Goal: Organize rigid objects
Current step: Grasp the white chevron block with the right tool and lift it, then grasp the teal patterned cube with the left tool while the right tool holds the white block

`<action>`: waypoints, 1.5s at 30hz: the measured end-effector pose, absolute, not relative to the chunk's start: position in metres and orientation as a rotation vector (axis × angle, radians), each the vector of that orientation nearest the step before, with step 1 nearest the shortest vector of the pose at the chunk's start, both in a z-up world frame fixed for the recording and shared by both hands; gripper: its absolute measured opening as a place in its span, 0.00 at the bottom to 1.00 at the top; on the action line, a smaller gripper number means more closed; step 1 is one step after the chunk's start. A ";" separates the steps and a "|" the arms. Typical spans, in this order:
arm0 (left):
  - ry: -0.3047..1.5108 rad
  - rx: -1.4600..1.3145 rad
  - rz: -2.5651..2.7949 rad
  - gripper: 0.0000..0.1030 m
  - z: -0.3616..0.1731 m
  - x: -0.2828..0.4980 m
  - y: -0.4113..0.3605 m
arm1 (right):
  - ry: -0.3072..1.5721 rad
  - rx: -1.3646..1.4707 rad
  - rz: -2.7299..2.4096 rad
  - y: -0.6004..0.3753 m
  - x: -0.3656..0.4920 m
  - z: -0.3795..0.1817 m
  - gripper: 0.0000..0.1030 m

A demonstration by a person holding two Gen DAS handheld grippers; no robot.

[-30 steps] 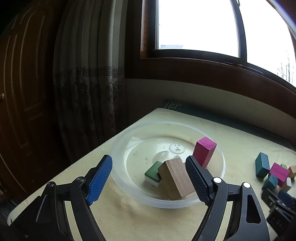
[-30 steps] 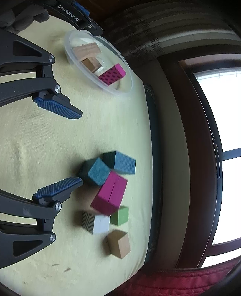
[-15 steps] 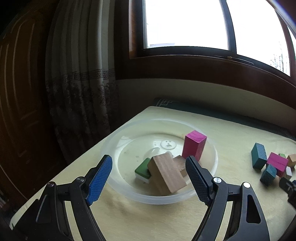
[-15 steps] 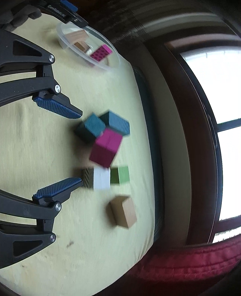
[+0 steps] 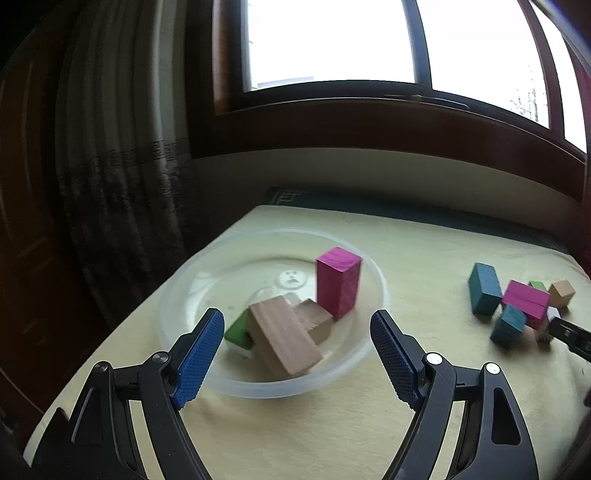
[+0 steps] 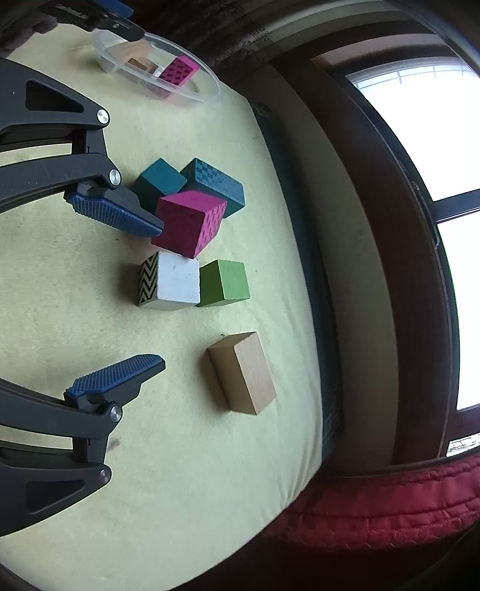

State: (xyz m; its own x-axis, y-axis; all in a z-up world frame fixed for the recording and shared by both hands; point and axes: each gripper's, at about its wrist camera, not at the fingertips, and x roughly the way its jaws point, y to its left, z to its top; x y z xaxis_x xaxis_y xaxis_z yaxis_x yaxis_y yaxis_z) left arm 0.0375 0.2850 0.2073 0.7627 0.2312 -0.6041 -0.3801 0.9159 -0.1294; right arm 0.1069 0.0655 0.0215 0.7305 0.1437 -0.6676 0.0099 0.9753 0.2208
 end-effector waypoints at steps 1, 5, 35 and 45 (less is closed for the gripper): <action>0.624 -0.244 0.328 0.80 0.207 0.038 0.283 | 0.754 0.212 0.078 0.067 0.111 0.022 0.68; 0.634 -0.220 0.300 0.80 0.208 0.041 0.275 | 0.758 0.187 0.091 0.076 0.119 0.022 0.65; 0.724 -0.201 0.089 0.80 0.223 0.054 0.223 | 0.773 0.193 0.125 0.053 0.084 0.020 0.31; 0.776 -0.221 0.024 0.80 0.218 0.075 0.197 | 0.761 0.226 0.126 0.047 0.081 0.016 0.31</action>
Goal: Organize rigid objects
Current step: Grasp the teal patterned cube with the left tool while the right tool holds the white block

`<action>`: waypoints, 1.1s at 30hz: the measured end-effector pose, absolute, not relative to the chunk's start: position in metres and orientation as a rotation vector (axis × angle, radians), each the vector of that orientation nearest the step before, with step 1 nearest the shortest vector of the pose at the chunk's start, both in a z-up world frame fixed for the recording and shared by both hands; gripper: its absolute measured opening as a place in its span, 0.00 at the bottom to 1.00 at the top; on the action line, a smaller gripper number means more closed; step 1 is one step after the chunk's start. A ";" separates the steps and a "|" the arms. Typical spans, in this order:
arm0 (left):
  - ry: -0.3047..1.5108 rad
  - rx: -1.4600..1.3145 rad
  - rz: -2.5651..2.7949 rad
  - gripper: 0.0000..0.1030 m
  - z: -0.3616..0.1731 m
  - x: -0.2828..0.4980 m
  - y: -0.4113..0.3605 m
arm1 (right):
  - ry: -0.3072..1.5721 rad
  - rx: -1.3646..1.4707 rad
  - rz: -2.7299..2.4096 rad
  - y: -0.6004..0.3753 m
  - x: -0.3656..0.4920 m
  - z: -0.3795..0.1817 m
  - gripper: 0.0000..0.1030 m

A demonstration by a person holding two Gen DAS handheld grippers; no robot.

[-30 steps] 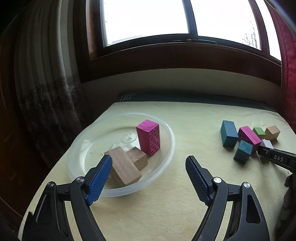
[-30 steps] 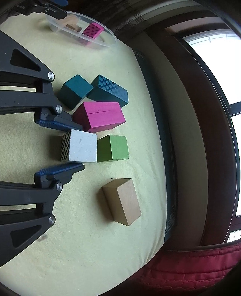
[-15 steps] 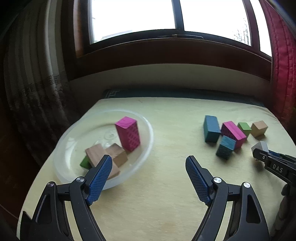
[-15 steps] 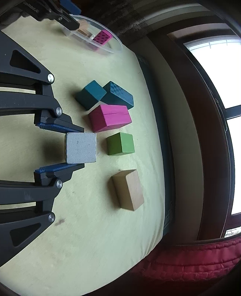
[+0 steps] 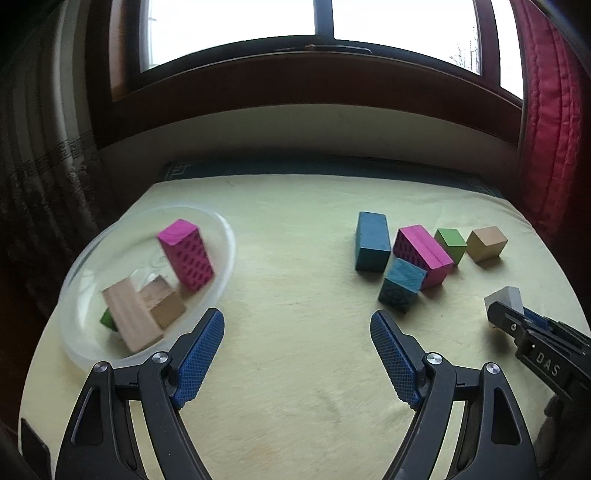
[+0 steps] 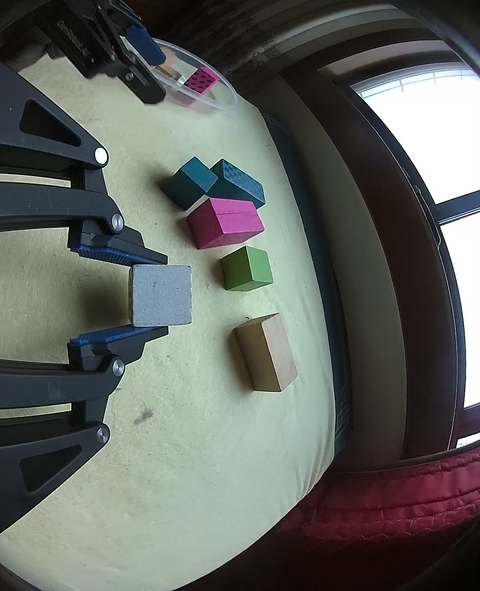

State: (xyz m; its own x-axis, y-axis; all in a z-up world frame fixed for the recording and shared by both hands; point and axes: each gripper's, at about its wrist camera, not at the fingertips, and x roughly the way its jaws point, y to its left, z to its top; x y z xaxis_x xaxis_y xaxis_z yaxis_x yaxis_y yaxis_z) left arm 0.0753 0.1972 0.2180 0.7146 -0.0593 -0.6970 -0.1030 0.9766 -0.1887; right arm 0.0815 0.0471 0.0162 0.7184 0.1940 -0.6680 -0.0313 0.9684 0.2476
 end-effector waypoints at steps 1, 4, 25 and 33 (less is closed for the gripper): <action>0.784 -0.221 0.020 0.80 0.217 0.079 0.194 | 0.758 0.229 0.125 0.046 0.081 0.016 0.31; 0.802 -0.219 0.006 0.80 0.213 0.087 0.186 | 0.752 0.241 0.122 0.041 0.079 0.016 0.31; 0.888 -0.312 -0.085 0.80 0.190 0.125 0.172 | 0.735 0.261 0.109 0.039 0.072 0.017 0.31; 0.876 -0.342 -0.124 0.80 0.198 0.133 0.171 | 0.737 0.275 0.114 0.036 0.073 0.016 0.31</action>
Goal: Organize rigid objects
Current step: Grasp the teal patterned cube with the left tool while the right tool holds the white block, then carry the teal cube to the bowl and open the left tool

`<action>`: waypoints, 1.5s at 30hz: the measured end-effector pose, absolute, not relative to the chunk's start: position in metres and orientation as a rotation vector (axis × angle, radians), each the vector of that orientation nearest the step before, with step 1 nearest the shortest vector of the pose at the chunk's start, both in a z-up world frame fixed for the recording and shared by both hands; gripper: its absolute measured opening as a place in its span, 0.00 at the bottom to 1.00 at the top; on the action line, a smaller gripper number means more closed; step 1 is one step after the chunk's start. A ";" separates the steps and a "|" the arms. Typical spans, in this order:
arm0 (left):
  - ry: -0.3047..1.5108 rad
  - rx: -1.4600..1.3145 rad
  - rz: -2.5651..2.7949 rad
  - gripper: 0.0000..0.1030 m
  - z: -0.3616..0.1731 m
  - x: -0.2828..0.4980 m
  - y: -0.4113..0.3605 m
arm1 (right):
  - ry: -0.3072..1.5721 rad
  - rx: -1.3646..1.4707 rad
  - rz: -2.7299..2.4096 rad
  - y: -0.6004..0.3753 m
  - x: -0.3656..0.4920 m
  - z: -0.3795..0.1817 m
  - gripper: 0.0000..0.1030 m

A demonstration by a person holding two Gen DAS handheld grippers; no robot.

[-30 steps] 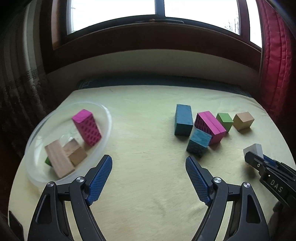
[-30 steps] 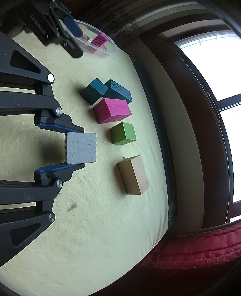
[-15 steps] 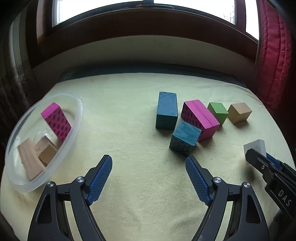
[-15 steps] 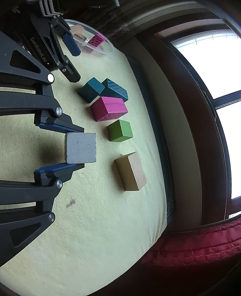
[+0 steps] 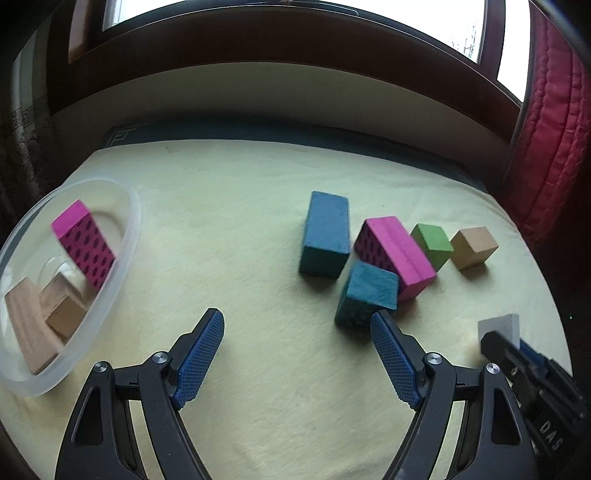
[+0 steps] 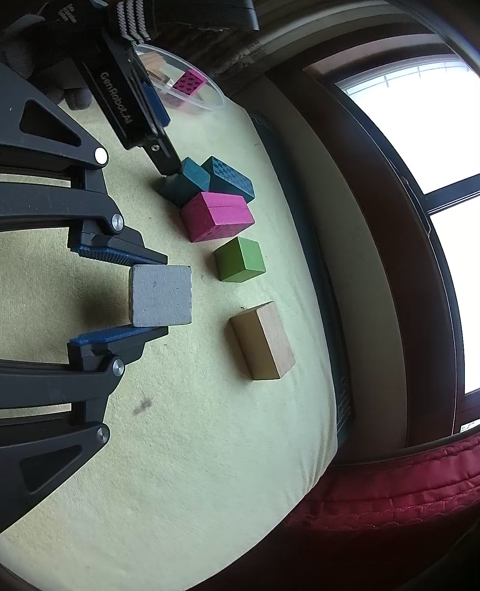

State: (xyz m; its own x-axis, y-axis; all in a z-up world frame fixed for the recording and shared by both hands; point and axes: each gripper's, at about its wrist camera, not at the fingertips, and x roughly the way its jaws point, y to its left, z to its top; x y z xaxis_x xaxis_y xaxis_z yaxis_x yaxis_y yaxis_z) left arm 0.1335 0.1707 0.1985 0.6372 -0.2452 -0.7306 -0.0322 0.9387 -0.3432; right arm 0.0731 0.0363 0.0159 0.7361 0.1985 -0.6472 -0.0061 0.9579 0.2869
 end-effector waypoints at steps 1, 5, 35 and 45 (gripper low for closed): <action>0.877 -0.341 -0.129 0.80 0.199 0.134 0.169 | 0.738 0.277 0.113 0.036 0.073 0.016 0.31; 0.881 -0.358 -0.147 0.80 0.200 0.139 0.164 | 0.739 0.285 0.114 0.034 0.074 0.015 0.31; 0.859 -0.450 -0.295 0.34 0.198 0.146 0.155 | 0.743 0.281 0.116 0.036 0.075 0.015 0.31; 0.827 -0.445 -0.255 0.33 0.200 0.136 0.163 | 0.743 0.282 0.115 0.036 0.074 0.014 0.31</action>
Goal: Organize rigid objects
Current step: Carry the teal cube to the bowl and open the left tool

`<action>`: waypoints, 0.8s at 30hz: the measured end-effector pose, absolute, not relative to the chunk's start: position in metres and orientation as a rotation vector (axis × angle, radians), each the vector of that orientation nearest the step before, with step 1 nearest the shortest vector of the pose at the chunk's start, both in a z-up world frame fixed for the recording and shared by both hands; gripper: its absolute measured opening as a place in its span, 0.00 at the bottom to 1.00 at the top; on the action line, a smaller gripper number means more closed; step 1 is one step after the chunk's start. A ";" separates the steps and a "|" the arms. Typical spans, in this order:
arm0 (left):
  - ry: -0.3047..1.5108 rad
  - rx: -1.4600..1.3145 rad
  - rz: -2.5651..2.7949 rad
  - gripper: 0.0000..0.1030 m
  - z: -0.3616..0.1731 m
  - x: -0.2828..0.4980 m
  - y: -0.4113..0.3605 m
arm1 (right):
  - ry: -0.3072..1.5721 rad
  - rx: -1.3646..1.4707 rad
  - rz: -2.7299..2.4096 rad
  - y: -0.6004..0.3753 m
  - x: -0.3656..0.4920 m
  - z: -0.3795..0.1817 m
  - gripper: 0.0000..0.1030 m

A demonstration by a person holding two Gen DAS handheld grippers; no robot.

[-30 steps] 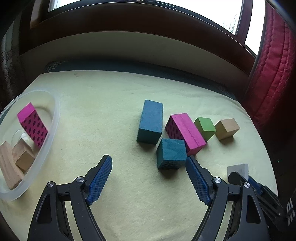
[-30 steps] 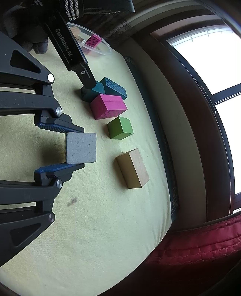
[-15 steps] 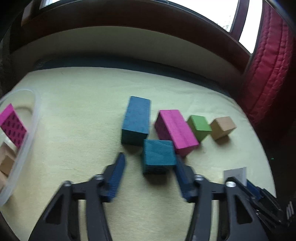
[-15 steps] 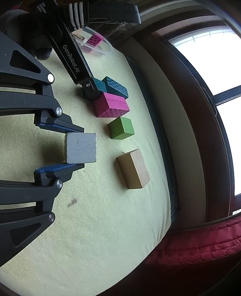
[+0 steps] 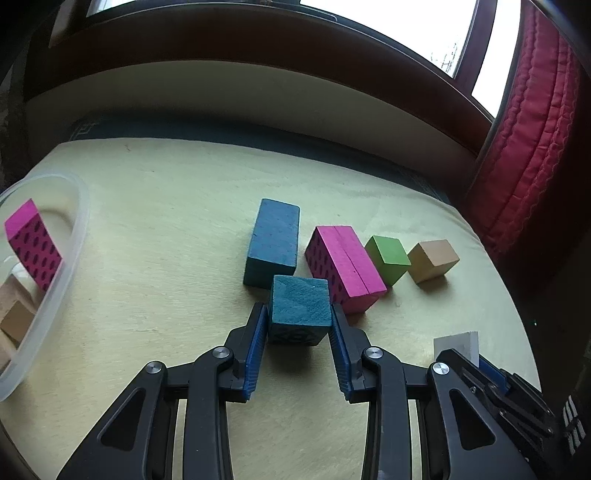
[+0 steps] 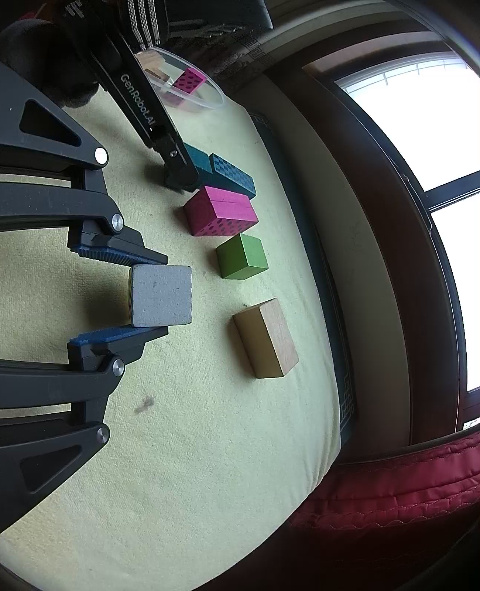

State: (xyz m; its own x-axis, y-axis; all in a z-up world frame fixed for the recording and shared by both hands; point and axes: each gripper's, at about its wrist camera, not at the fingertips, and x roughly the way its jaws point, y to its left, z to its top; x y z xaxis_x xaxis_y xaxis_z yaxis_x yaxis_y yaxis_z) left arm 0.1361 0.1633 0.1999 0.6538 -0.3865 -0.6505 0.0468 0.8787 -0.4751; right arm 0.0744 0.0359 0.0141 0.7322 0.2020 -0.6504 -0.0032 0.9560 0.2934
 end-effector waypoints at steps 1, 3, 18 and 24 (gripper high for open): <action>0.825 -0.444 -0.250 0.33 0.200 0.135 0.164 | 0.743 0.282 0.114 0.036 0.074 0.014 0.31; 0.821 -0.446 -0.242 0.33 0.201 0.133 0.167 | 0.743 0.284 0.114 0.036 0.074 0.014 0.31; 0.780 -0.417 -0.193 0.33 0.212 0.112 0.179 | 0.742 0.278 0.117 0.037 0.074 0.014 0.31; 0.768 -0.417 -0.165 0.33 0.214 0.103 0.190 | 0.742 0.278 0.118 0.037 0.074 0.014 0.31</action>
State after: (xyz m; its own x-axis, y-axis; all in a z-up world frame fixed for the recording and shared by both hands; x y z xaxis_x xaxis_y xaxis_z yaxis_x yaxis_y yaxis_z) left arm 0.1028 0.1900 0.2138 0.7115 -0.2935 -0.6384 -0.0057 0.9061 -0.4230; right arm 0.0744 0.0367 0.0139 0.7328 0.2036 -0.6492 -0.0083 0.9568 0.2907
